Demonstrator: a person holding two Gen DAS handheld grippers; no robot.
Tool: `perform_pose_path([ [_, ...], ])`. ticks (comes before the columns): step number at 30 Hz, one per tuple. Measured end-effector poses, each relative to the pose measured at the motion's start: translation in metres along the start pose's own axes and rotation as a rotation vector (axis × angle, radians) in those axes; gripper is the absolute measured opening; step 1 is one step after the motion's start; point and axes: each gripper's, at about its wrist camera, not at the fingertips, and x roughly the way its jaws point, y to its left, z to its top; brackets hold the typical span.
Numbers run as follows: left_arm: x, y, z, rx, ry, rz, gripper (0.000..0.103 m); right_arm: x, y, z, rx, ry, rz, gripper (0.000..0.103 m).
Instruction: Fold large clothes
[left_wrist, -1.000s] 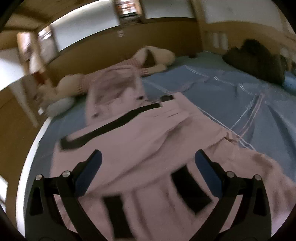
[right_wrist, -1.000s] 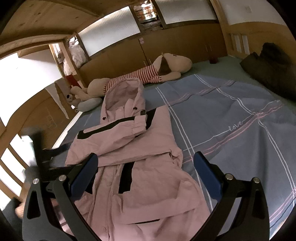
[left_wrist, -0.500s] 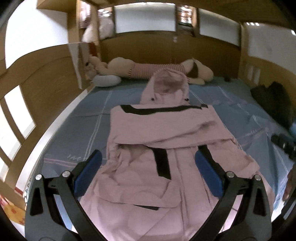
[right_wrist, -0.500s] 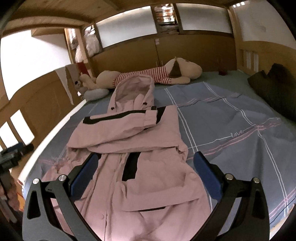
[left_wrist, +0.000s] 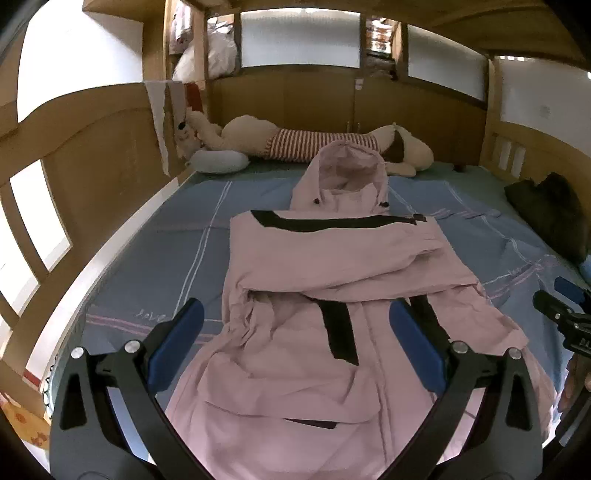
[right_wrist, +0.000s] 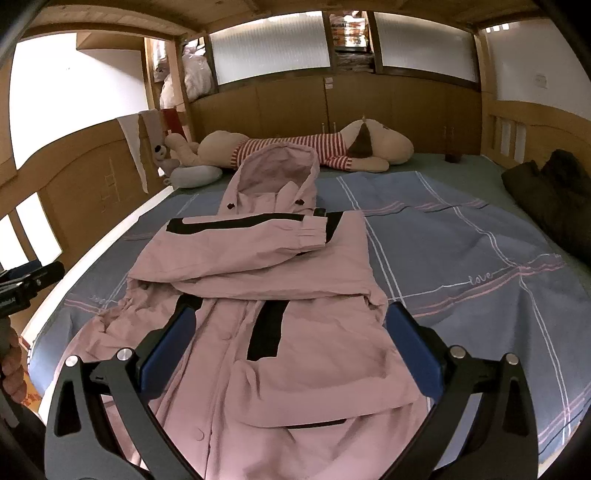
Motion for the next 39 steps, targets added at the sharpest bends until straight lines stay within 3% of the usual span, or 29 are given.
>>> perform_pose_path([
  [39, 0.0064, -0.0023, -0.0072, 0.016, 0.012, -0.030, 0.101, -0.0012, -0.0024, -0.0011, 0.006, 0.002, -0.001, 0.102],
])
